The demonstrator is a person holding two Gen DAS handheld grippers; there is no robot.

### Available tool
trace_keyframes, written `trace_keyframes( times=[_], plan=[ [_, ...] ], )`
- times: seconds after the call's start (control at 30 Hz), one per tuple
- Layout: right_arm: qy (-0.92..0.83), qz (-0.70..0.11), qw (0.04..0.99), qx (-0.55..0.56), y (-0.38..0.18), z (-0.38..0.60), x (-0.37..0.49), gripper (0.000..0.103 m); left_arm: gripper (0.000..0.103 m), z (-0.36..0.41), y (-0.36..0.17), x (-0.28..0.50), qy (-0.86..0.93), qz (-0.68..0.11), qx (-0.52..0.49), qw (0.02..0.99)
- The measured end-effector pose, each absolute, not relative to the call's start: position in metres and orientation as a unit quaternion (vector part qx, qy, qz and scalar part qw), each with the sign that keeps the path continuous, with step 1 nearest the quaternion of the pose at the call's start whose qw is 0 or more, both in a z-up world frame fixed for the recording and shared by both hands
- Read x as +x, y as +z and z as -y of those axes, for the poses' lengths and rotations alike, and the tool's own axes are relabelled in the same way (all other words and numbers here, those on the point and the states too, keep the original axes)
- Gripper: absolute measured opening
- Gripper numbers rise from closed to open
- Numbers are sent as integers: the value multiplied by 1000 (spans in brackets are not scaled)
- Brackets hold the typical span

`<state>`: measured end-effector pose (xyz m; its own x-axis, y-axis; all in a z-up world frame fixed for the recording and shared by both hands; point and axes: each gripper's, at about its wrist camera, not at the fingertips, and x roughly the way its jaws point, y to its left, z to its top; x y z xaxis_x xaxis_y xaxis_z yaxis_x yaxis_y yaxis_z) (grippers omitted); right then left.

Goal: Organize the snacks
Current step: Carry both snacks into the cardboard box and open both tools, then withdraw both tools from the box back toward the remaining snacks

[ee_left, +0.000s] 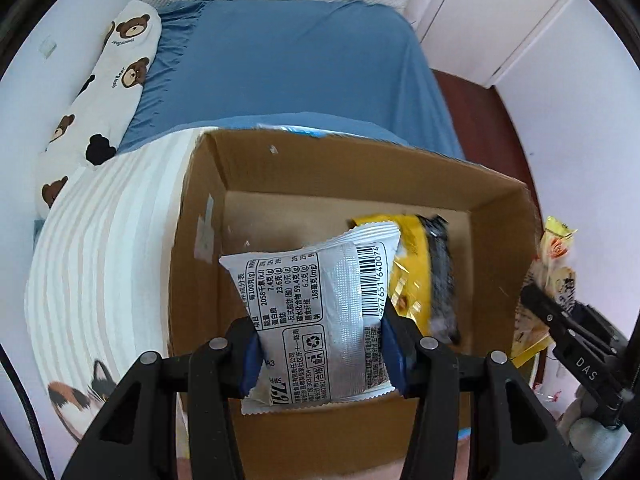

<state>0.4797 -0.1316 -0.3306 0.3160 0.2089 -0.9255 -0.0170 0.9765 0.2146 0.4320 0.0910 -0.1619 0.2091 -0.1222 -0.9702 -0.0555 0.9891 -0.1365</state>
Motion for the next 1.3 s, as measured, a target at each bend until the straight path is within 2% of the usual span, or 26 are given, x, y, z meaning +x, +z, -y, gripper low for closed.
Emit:
trace_keyframes(
  times=[0.17, 0.2, 0.23, 0.3, 0.33, 0.37, 0.7, 1.3],
  plan=[
    [69, -593, 800, 60, -353, 120, 511, 53, 48, -92, -184, 466, -9, -650, -68, 757],
    [68, -599, 796, 61, -357, 119, 516, 67, 51, -93, -188, 470, -4, -651, -67, 756],
    [63, -607, 790, 61, -361, 119, 522, 87, 57, -94, -191, 473, -3, -651, -64, 756],
    [64, -610, 787, 69, -366, 120, 530, 94, 73, -90, -191, 473, 0, -650, -58, 758],
    [65, -611, 786, 69, -368, 120, 531, 93, 86, -89, -192, 474, 1, -648, -52, 760],
    [64, -613, 784, 69, -370, 121, 533, 94, 90, -90, -192, 475, 0, -648, -49, 760],
    [72, -615, 783, 63, -376, 115, 521, 97, 90, -82, -172, 462, 9, -612, -38, 790],
    [84, -558, 823, 55, -315, 106, 417, 97, 90, -60, -106, 354, 19, -527, -31, 849]
  ],
)
